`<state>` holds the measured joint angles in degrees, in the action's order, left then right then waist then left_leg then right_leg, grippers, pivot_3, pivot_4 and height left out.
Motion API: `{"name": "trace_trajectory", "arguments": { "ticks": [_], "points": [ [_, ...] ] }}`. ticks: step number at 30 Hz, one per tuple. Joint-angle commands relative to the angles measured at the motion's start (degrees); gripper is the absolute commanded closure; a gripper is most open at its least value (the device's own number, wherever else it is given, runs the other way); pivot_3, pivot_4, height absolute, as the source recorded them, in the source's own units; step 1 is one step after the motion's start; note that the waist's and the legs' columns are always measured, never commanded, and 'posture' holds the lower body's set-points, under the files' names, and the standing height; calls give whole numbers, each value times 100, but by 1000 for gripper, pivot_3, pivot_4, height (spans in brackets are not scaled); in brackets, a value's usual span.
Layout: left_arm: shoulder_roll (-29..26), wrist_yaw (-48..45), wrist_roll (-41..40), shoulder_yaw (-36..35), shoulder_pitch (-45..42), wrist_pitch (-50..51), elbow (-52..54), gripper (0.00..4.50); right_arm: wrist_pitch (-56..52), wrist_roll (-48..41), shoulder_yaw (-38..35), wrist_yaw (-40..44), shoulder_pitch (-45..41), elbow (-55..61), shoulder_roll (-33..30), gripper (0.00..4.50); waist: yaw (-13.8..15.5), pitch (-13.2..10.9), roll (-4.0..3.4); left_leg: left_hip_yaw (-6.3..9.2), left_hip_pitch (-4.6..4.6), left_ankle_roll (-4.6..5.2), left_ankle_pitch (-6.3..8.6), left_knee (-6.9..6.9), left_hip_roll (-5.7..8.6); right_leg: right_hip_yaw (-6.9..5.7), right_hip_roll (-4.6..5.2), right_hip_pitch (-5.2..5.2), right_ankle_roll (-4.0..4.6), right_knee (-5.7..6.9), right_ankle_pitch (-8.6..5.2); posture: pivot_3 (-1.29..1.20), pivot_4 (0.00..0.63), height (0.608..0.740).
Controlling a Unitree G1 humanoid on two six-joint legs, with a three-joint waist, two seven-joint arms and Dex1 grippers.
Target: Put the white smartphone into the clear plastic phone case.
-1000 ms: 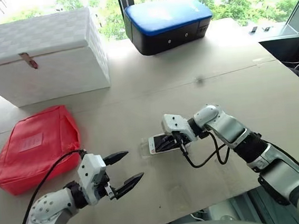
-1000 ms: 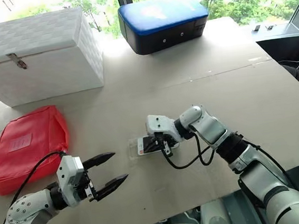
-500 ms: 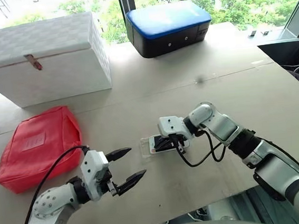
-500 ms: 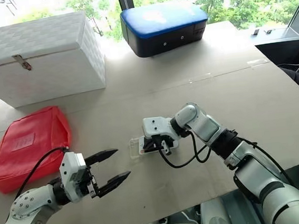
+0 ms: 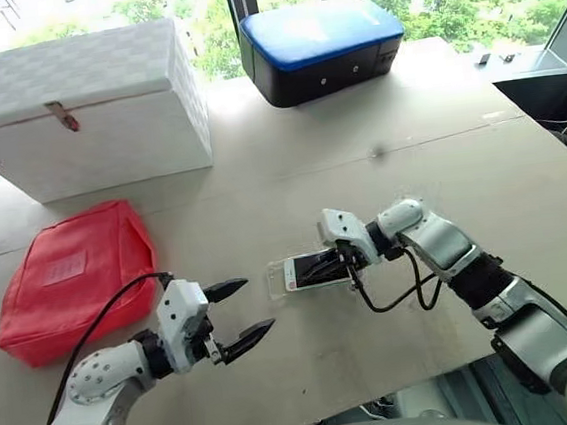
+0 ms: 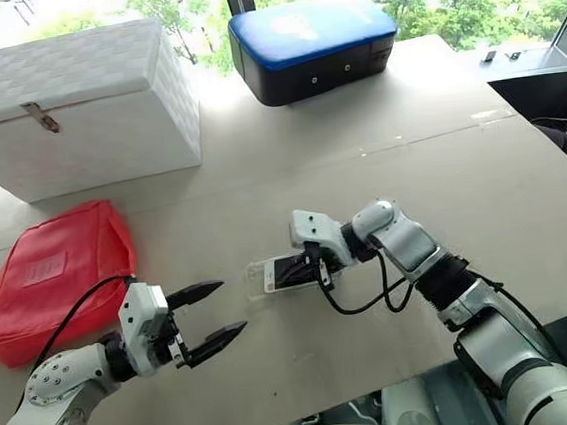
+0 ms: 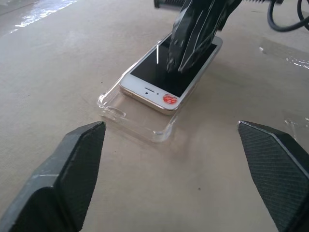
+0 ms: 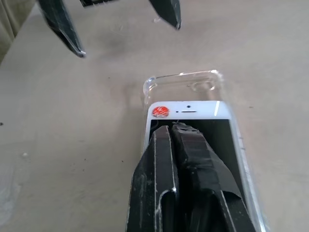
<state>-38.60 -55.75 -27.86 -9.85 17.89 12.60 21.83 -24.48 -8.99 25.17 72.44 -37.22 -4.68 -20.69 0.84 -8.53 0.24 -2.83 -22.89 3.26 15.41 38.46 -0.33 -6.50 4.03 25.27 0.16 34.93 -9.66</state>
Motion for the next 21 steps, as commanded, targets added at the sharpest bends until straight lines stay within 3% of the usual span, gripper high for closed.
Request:
{"name": "trace_trajectory", "arguments": {
  "ticks": [1, 3, 6, 7, 8, 13, 21],
  "points": [
    [-95, -90, 112, 163, -206, 13, -101, 1590, -510, -233, -493, -330, 197, 1160, -377, 4500, -3, -1, 1, -1, 0, -2, 1, 0, 0, -1, -1, 0, -1, -1, 0, 0, 150, 740],
    [-140, -154, 199, 268, -357, 21, -245, 2561, -736, -116, -688, -605, 427, 1613, -725, 4500, -3, -4, 1, -2, -1, -8, 5, -3, 0, -3, -1, 0, 0, -6, -1, 0, 150, 740],
    [-198, -197, 338, 383, -559, 25, -472, 3427, -863, 126, -805, -936, 772, 2061, -1220, 4500, 3, -12, 7, -2, -5, 14, 21, -4, 1, -10, 1, 1, 6, -12, -9, 0, 150, 740],
    [-213, -220, 376, 420, -640, 13, -567, 4050, -957, 144, -872, -1036, 908, 2222, -1372, 4500, 3, -21, 10, -4, -5, 17, 24, -4, 1, -9, 1, 2, 7, -13, -10, 0, 150, 740],
    [-229, -246, 419, 454, -716, 7, -659, 4349, -1032, 138, -927, -1107, 1027, 2379, -1502, 4500, 9, -34, 14, -5, -6, 19, 25, -4, 1, -9, 1, 2, 10, -13, -12, 0, 150, 740],
    [-296, -462, 655, 681, -1061, -119, -1137, 4473, -1414, -4, -1006, -1395, 1313, 2829, -1725, 4500, -17, -49, 25, -3, -1, 20, 25, -4, -1, -8, -2, 5, 13, -6, -15, 0, 150, 740],
    [-280, -672, 793, 894, -1578, -189, -1540, 4473, -1431, 325, -445, -1618, 1231, 2702, -1792, 4500, 14, -50, 27, 3, -2, 21, 24, 3, -3, -21, 1, 0, 11, -3, -13, 0, 150, 740]
  ]
}}
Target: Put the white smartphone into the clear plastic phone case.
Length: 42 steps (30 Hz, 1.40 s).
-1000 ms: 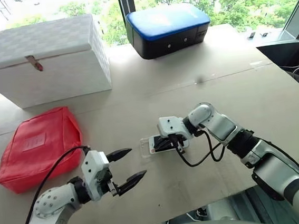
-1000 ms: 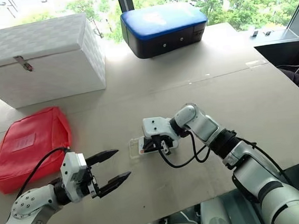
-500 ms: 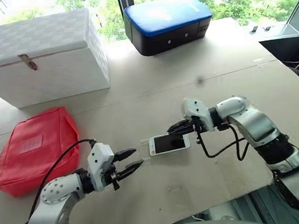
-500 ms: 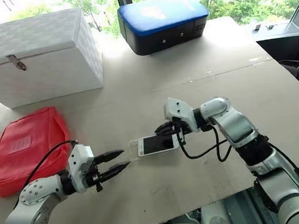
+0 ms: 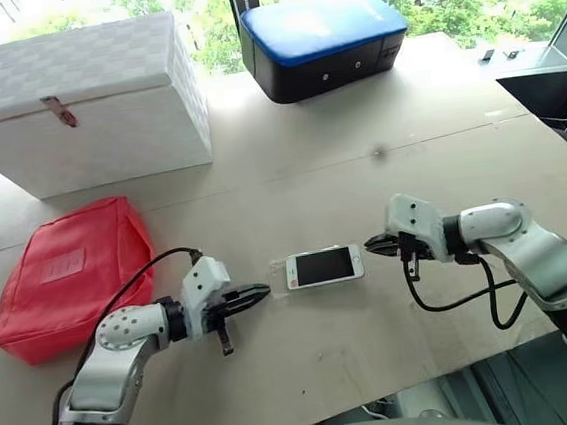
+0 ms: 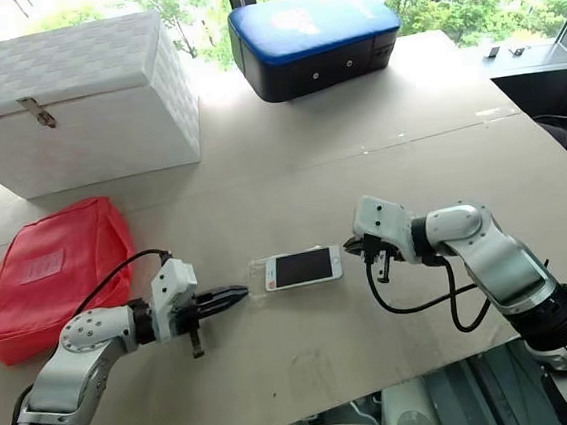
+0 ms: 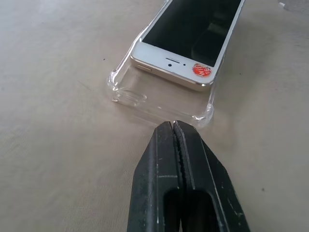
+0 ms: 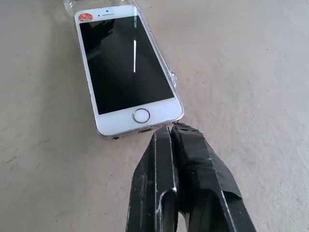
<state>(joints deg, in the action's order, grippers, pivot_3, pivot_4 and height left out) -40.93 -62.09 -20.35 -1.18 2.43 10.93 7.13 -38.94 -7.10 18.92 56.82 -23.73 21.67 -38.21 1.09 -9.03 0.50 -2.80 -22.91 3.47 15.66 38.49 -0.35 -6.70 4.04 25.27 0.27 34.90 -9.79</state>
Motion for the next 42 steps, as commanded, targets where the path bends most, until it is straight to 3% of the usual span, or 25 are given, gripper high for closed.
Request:
{"name": "trace_trajectory", "arguments": {
  "ticks": [1, 14, 31, 37, 42],
  "points": [
    [-60, -56, 50, 20, -33, -31, -84, 4473, 59, 215, 294, -33, -155, 32, -64, 4500, -16, 0, 0, -1, 0, 0, 0, 0, 0, 1, 0, 0, -3, -1, 1, 0, 150, 740],
    [-33, 50, 70, -29, 53, 3, 85, 4473, 174, 365, 522, 75, -349, -127, -99, 4500, -21, -1, 1, 0, 0, -2, -1, 0, 0, 0, -1, 0, -9, 0, 5, 0, 150, 740],
    [63, 187, 83, 62, 32, 105, 261, 4473, 928, 913, 1309, 71, -1102, -1352, 928, 4500, -30, -1, 2, -2, 6, -25, -16, 6, 1, 0, -4, -7, -14, 6, 9, 0, 150, 740],
    [73, 242, 22, -42, 186, 107, 357, 4473, 957, 857, 840, 213, -972, -1317, 549, 4500, -24, 0, 3, 2, 16, -7, -5, 8, 0, 0, -3, -11, -10, 12, 7, 0, 150, 740],
    [14, 235, -273, -339, 413, 216, 513, 4473, 651, 36, 78, 536, -863, -946, 307, 4500, -29, -2, 3, -2, 5, -29, -18, 8, 1, 3, -1, -9, -13, 2, 9, 0, 150, 740]
  ]
}}
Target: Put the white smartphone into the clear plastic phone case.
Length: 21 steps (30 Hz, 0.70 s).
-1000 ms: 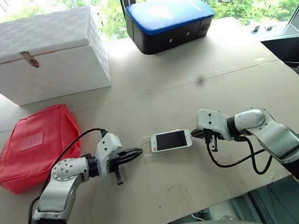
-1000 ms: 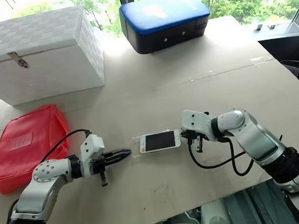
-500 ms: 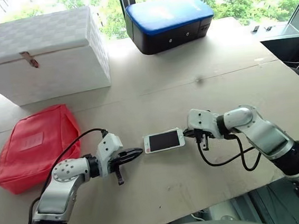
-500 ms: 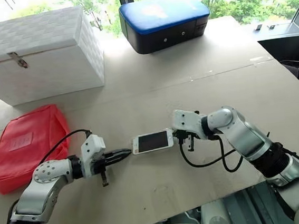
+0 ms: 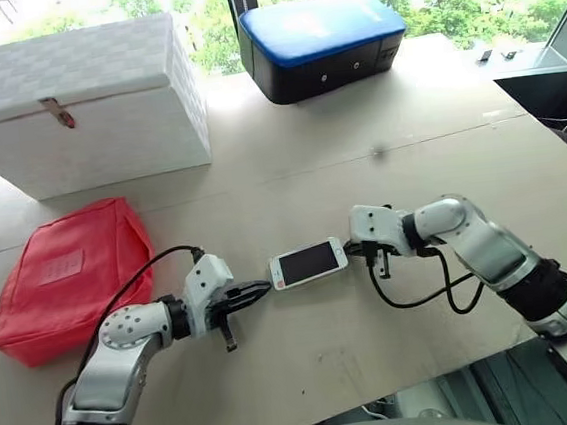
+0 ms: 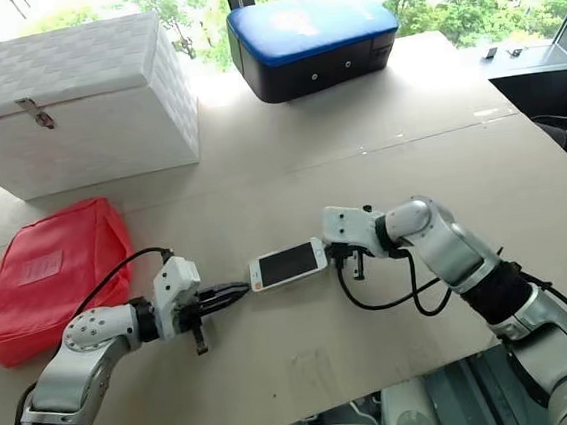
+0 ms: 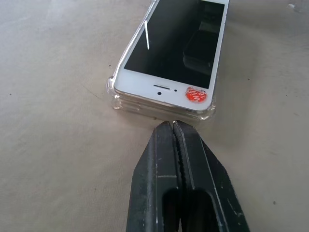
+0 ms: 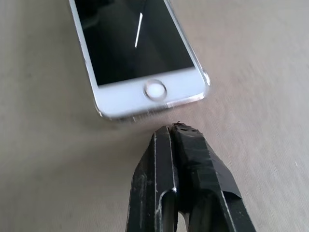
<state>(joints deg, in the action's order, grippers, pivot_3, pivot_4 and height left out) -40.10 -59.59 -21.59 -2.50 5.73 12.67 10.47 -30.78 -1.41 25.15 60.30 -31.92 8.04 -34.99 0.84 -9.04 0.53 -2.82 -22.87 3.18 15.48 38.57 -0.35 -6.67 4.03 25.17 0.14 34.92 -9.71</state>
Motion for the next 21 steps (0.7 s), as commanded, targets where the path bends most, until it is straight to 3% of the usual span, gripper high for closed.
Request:
{"name": "trace_trajectory", "arguments": {
  "ticks": [1, 9, 14, 21],
  "points": [
    [-94, -34, -164, -230, 113, 40, 194, 4473, -217, -733, -653, 251, -59, 492, 32, 4500, -16, -1, 2, -1, 0, -1, 0, 0, 0, 0, 0, 0, 0, -1, 0, 0, 150, 740],
    [-89, -60, -185, -198, 24, 97, 199, 4473, -38, -1051, -240, 294, -485, 6, 1047, 4500, -15, -4, 3, 1, 1, 24, 14, -1, -4, -2, -5, 3, 0, 5, 0, 0, 150, 740],
    [-83, -26, -163, -187, 78, 115, 280, 4473, 562, -1059, 225, 766, -850, -1321, 1987, 4500, -23, -3, 4, 2, 4, 23, 13, 4, -3, -1, -10, 2, 1, 12, 1, 0, 150, 740],
    [-57, 118, -148, -200, 275, 193, 552, 4473, 1374, -154, 1199, 1150, -1097, -3126, 2457, 4500, -28, -3, 3, -6, 0, -1, -1, 4, 4, 14, -12, -1, 3, 5, 2, 0, 150, 740]
  ]
}}
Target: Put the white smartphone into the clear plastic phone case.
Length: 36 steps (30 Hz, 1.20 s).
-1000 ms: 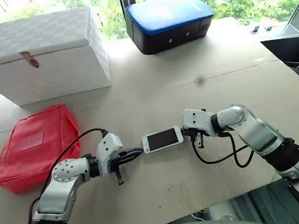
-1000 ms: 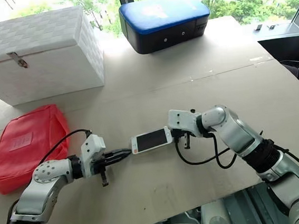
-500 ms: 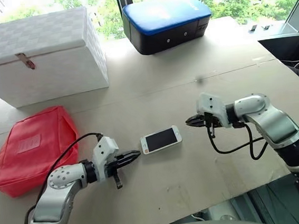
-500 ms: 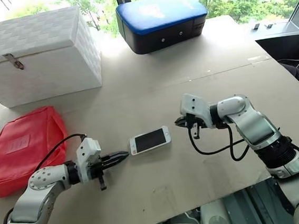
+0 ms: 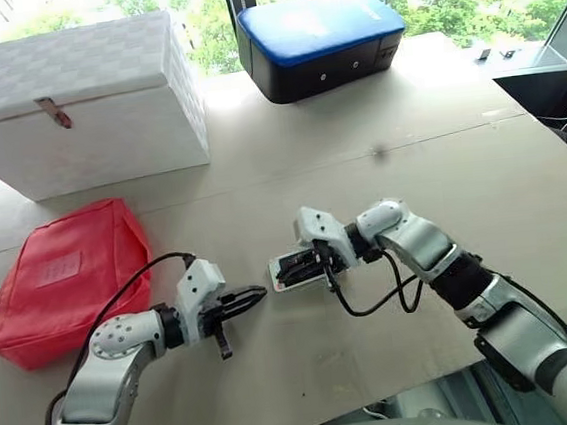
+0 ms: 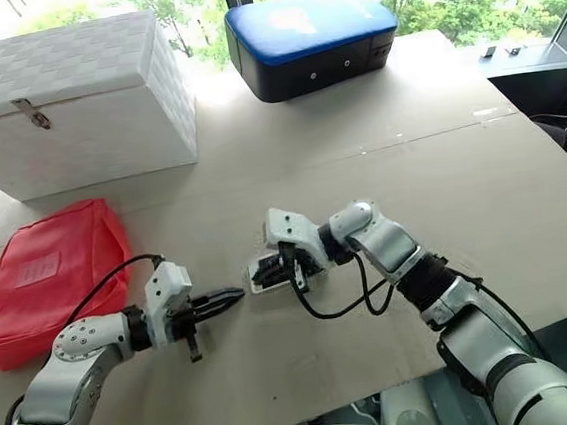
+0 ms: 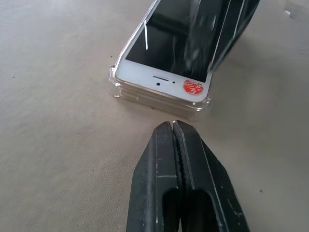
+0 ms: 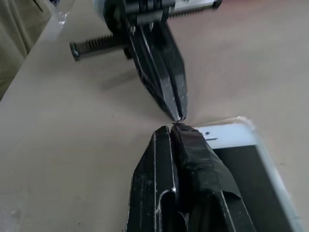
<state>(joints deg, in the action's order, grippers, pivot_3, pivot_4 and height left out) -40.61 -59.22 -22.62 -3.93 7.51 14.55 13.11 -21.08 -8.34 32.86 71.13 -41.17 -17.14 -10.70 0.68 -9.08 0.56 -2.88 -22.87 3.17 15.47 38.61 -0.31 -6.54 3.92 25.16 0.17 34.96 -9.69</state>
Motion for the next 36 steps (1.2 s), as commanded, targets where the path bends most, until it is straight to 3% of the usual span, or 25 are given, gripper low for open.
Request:
{"name": "trace_trajectory", "arguments": {
  "ticks": [1, 5, 10, 17, 24, 36],
  "points": [
    [-1, 113, -44, -60, 136, 14, 334, 4473, 560, 754, 547, -14, -211, -872, 52, 4500, -29, 3, 2, -5, 6, 0, 0, 0, 0, 8, 3, -1, -2, 1, 0, 0, 150, 740],
    [14, 199, -43, -64, 257, 19, 460, 4473, 807, 796, 424, 54, -263, -939, -14, 4500, -45, 10, -1, 3, 26, 0, 0, -3, -1, 5, 5, -11, 2, 8, -4, 0, 150, 740],
    [54, 282, -30, -27, 301, 2, 483, 4473, 154, -45, -417, 252, -110, 270, -267, 4500, 31, 7, -3, 10, 36, 16, 10, 4, -1, 1, 13, -12, 18, 39, -14, 0, 150, 740],
    [122, 332, 112, 129, 72, -54, 206, 4473, -909, -407, -1201, -90, 486, 2347, -1457, 4500, 15, 7, 1, 8, 10, -7, -3, 11, -1, 1, 16, 7, 3, 41, -4, 0, 150, 740],
    [103, 201, 226, 284, -220, -141, -97, 4473, -813, 130, -1346, -602, 1083, 2740, -2488, 4500, 19, 1, 7, 4, 5, 19, 13, 11, 0, -3, 16, 9, 7, 38, -8, 0, 150, 740],
    [7, -23, 350, 244, -447, -294, -470, 4473, -502, 538, -1022, -977, 821, 2277, -2275, 4500, 12, 0, 12, 4, 8, 20, 13, 11, -4, -5, 10, 11, 4, 42, -7, 0, 150, 740]
  ]
}}
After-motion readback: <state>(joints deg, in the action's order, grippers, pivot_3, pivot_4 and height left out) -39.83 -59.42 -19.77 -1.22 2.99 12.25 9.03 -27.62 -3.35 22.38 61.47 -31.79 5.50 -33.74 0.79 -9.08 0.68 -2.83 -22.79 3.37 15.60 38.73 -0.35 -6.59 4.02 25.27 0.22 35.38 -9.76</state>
